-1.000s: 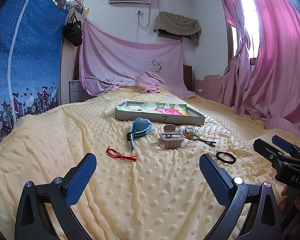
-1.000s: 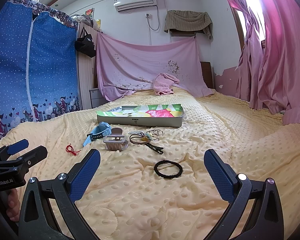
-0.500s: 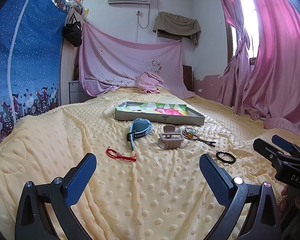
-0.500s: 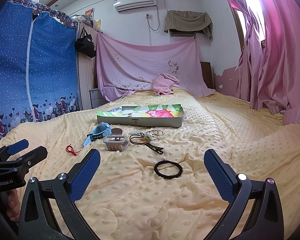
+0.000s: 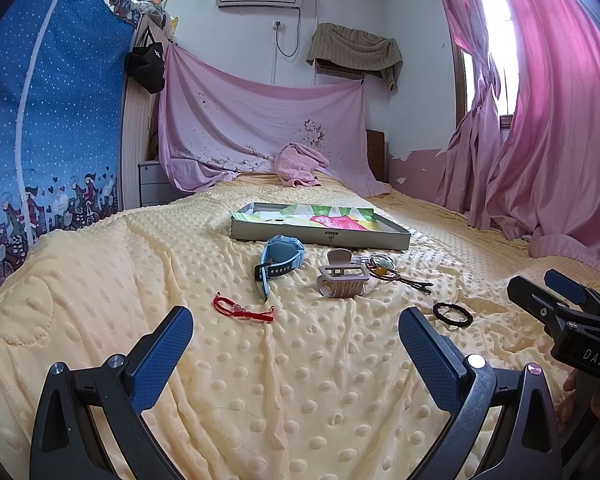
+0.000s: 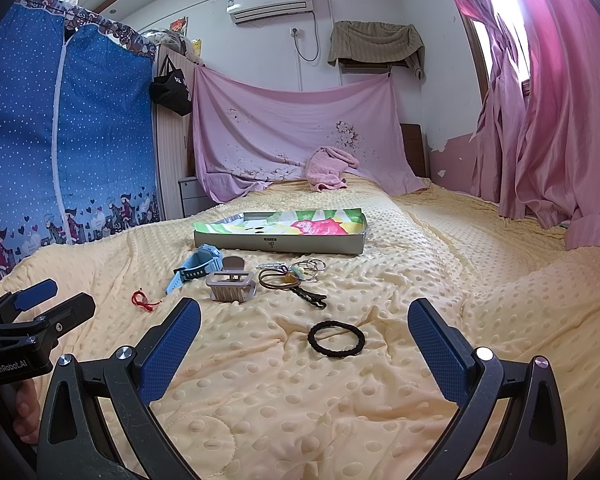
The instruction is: Organize jewelry
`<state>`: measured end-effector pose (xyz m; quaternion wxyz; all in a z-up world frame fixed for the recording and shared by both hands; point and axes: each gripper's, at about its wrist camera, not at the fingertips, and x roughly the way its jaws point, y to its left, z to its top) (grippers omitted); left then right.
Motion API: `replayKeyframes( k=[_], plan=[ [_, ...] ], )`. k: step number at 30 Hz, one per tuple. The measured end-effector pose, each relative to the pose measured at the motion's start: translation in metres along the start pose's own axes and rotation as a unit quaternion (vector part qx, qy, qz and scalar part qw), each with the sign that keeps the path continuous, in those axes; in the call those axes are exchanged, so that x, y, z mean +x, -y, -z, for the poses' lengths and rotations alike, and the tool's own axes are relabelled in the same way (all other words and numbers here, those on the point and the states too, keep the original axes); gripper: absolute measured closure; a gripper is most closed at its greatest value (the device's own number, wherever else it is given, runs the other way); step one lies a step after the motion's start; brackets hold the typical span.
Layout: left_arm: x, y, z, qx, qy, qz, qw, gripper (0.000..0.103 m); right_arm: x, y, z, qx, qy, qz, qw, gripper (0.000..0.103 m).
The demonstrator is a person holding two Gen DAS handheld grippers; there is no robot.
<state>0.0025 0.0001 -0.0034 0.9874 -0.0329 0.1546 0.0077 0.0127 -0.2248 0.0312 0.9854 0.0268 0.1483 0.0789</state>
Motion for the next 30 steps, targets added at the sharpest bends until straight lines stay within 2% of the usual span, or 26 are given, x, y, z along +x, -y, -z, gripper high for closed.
replayKeyframes(
  k=[18,30],
  plan=[
    [0.008,-0.007,0.004,-0.008,-0.016,-0.003,0.9998,0.000,-0.001,0.008,-0.005,0.014,0.003,0.013,1.000,0.001],
    [0.023,-0.003,-0.009,0.000,-0.045,-0.015,0.9989,0.000,0.014,0.024,-0.019,0.028,-0.032,0.016,0.999,0.001]
  ],
)
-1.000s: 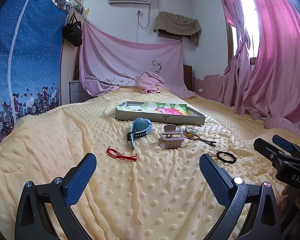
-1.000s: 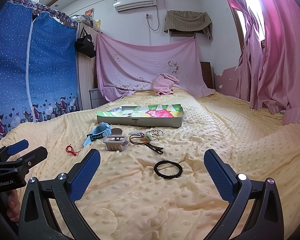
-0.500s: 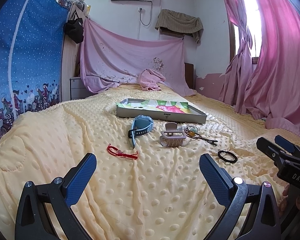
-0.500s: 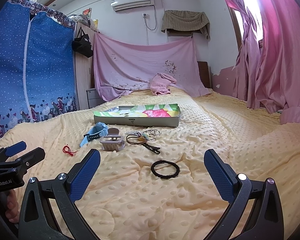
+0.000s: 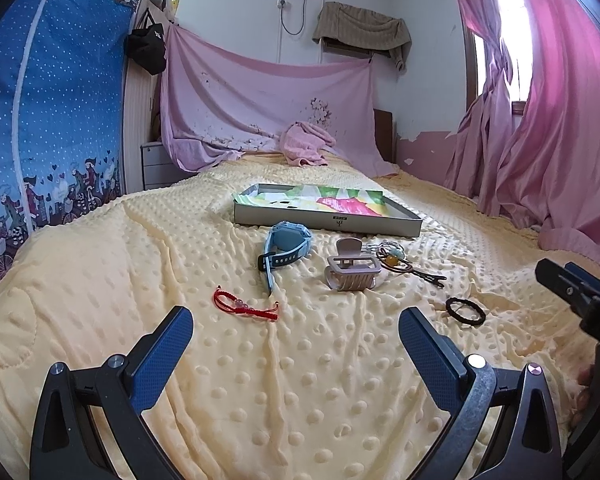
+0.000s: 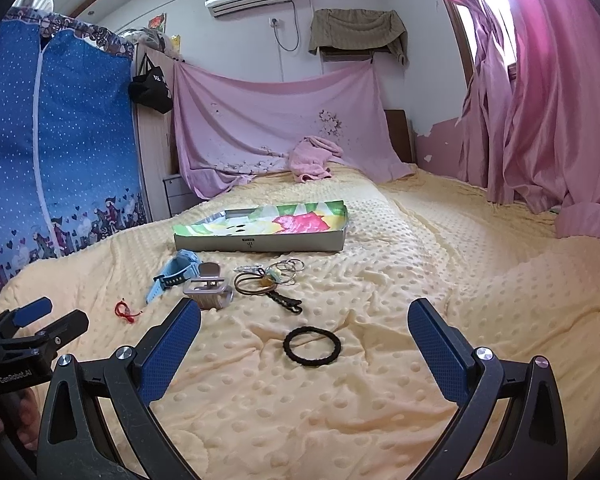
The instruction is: Organize jewelry
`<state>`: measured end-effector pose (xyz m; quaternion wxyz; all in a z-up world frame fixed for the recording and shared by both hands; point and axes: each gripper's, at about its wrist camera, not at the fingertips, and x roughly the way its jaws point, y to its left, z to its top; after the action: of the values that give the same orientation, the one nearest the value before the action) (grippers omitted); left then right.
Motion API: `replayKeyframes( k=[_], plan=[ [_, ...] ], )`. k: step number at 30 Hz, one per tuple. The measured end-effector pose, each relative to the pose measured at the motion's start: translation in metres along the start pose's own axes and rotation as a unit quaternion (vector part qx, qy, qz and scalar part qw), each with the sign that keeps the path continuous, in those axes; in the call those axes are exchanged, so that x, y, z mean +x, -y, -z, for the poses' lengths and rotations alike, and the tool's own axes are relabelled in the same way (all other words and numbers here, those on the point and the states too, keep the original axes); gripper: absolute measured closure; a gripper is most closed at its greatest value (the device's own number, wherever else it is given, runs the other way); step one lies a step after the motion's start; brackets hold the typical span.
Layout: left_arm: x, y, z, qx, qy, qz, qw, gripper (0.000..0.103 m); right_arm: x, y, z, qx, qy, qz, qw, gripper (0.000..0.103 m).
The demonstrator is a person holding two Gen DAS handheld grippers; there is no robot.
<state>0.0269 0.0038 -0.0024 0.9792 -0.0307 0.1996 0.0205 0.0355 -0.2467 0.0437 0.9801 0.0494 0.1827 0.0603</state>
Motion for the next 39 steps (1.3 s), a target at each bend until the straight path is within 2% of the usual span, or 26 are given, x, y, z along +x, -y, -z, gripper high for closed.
replayKeyframes(
  k=[4,14,20,28,29,31,33,37,39],
  plan=[
    [0.007,0.001,-0.003,0.003,-0.011,0.000,0.9999,0.000,0.007,0.003,-0.005,-0.001,-0.019,-0.001,1.000,0.001],
    [0.027,0.005,-0.015,0.007,-0.028,0.004,0.9996,0.000,0.023,0.005,-0.022,-0.018,-0.028,-0.021,0.999,0.001],
    [0.043,-0.009,-0.023,-0.010,-0.046,-0.013,0.9988,0.000,0.047,-0.009,-0.036,-0.027,-0.041,-0.050,0.998,0.001],
    [0.069,-0.026,-0.030,-0.036,-0.061,-0.022,0.9972,0.001,0.084,-0.033,-0.034,-0.026,-0.061,-0.073,0.995,0.002],
    [0.073,-0.027,-0.030,-0.038,-0.065,-0.023,0.9969,0.003,0.091,-0.036,-0.033,-0.026,-0.068,-0.077,0.994,0.004],
    [0.084,-0.029,-0.026,-0.043,-0.082,-0.028,0.9953,0.009,0.103,-0.042,-0.030,-0.026,-0.083,-0.085,0.993,0.021],
    [0.093,-0.030,-0.022,-0.046,-0.098,-0.032,0.9936,0.019,0.114,-0.045,-0.026,-0.022,-0.101,-0.095,0.990,0.032],
    [0.105,-0.038,-0.013,-0.067,-0.126,-0.026,0.9895,0.031,0.132,-0.061,-0.015,-0.029,-0.125,-0.123,0.984,0.041],
    [0.109,-0.041,-0.011,-0.075,-0.136,-0.023,0.9877,0.039,0.141,-0.070,-0.011,-0.029,-0.141,-0.141,0.979,0.042]
  ],
)
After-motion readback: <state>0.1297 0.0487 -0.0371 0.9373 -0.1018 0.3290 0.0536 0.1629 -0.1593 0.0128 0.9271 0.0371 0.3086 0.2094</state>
